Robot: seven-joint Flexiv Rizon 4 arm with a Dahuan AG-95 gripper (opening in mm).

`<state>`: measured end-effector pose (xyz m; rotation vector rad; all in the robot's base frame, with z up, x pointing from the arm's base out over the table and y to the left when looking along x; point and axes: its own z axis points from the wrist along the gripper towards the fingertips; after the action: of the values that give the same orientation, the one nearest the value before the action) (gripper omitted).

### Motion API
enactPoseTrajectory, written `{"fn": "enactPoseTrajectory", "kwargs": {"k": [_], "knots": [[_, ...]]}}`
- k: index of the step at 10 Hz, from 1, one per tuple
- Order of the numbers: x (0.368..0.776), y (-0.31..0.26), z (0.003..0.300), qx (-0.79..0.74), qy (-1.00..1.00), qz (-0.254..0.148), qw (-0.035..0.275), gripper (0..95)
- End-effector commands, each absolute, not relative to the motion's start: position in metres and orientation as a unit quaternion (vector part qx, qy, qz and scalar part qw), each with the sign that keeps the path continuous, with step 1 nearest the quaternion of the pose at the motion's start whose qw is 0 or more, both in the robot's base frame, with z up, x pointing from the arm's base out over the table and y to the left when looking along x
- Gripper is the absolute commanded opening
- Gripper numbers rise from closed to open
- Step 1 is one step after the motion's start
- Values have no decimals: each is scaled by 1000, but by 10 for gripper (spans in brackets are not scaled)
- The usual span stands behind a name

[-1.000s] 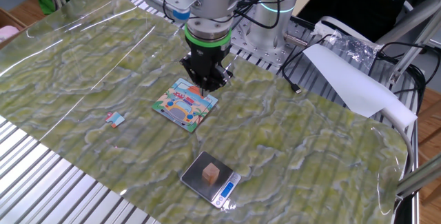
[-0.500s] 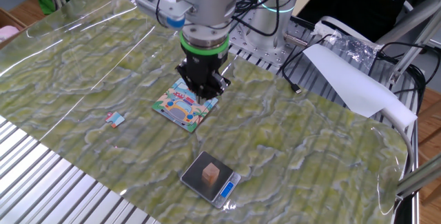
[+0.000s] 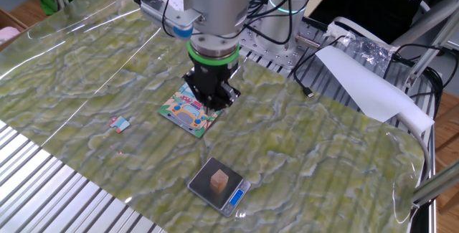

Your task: Remove the object from the scale

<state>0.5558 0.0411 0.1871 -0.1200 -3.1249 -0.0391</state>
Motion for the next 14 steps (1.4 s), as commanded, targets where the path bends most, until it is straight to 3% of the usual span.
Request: {"fn": "enactPoseTrajectory", "kwargs": {"k": [1, 14], "knots": [[560, 46, 185, -43, -999, -12, 4, 0], [580, 84, 157, -67, -998, -14, -5, 0]]}}
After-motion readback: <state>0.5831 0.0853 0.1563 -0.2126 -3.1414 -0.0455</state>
